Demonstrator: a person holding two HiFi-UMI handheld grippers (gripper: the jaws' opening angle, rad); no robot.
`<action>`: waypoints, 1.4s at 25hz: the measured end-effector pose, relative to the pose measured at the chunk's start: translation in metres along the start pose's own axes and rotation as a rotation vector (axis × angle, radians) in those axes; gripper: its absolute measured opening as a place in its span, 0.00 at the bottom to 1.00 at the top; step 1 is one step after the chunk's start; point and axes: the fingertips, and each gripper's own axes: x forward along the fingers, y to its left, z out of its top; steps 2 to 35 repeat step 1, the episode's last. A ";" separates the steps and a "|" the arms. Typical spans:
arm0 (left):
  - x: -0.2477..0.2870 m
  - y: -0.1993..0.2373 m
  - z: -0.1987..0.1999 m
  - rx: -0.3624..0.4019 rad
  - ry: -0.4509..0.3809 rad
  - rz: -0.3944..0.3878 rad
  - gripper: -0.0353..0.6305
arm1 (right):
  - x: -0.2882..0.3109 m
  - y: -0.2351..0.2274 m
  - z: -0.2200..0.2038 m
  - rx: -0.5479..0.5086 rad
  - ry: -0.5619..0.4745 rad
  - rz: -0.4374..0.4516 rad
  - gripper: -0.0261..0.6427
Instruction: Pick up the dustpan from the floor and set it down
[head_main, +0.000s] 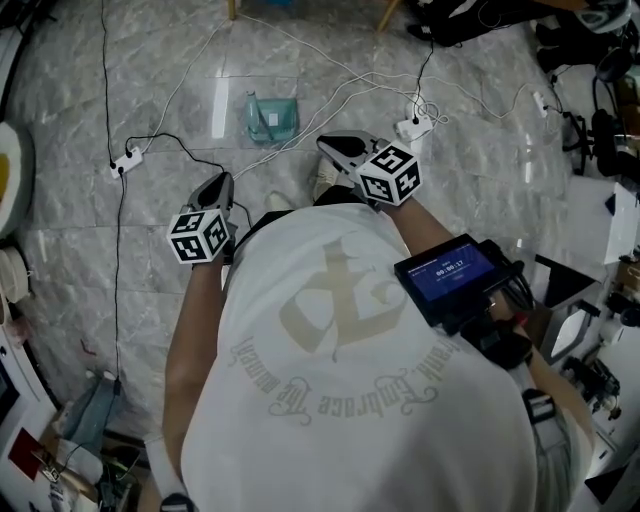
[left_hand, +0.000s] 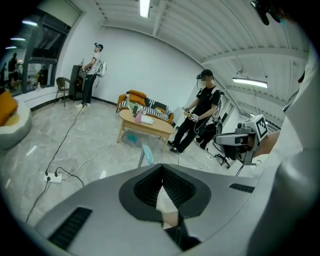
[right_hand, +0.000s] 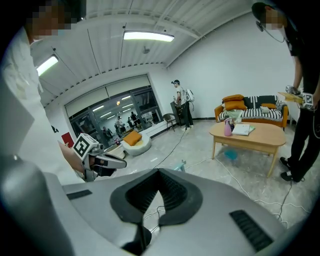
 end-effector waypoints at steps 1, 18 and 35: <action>0.000 0.000 0.000 -0.002 -0.001 -0.001 0.07 | 0.000 0.000 0.000 -0.002 0.001 -0.001 0.06; 0.000 0.000 0.000 -0.002 -0.001 -0.001 0.07 | 0.000 0.000 0.000 -0.002 0.001 -0.001 0.06; 0.000 0.000 0.000 -0.002 -0.001 -0.001 0.07 | 0.000 0.000 0.000 -0.002 0.001 -0.001 0.06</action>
